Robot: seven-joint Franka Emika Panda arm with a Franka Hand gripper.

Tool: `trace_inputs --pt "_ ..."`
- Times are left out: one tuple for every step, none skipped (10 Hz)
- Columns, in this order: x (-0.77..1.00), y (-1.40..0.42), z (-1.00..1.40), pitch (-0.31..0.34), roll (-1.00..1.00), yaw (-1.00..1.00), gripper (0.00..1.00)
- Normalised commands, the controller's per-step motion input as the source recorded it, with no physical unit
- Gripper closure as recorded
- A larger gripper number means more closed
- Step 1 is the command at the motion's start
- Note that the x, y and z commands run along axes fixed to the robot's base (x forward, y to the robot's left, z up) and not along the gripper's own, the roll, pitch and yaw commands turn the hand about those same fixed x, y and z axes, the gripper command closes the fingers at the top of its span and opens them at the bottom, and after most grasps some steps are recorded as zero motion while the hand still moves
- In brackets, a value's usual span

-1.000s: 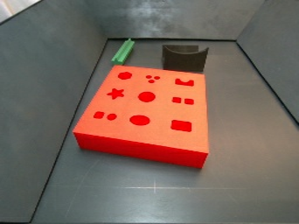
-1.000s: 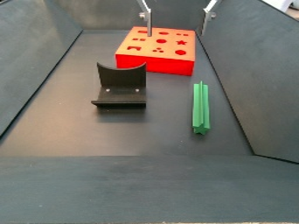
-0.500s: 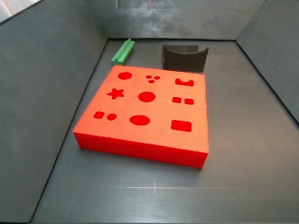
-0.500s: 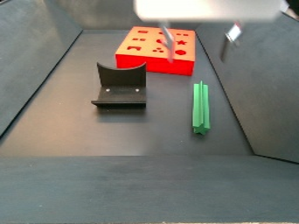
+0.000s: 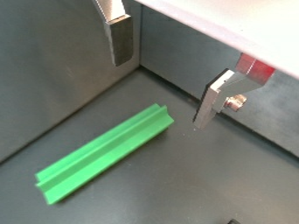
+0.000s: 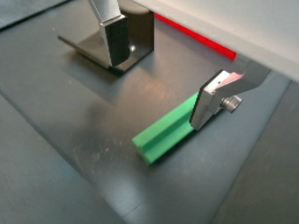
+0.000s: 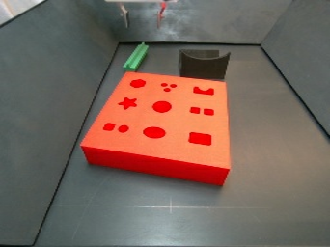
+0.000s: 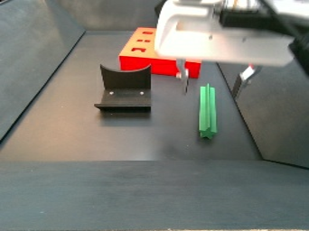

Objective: Pick up the star object. Move up. Place the star object on the fixture. Regrasp the star object. Move to above the board. Insert the star object.
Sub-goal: Pick up the star object.

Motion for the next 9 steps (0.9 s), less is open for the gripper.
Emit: trace_inputs --pt "0.00 0.13 -0.87 -0.041 0.22 -0.20 0.00" --pt "0.00 0.09 -0.85 -0.043 0.23 -0.20 0.00" --pt "0.00 0.13 -0.85 -0.043 0.22 -0.19 0.00" --pt "0.00 0.07 -0.86 -0.041 0.23 -0.19 0.00" --pt "0.00 0.10 -0.83 -0.067 0.22 -0.21 0.00" --pt "-0.07 0.04 -0.75 -0.126 0.20 -0.25 0.00" --pt "-0.10 0.05 -0.61 -0.253 0.11 -0.27 0.00" --pt "-0.06 0.10 -0.49 -0.311 0.05 -0.26 0.00" --pt "-0.08 0.11 -0.46 -0.330 0.04 -0.25 0.00"
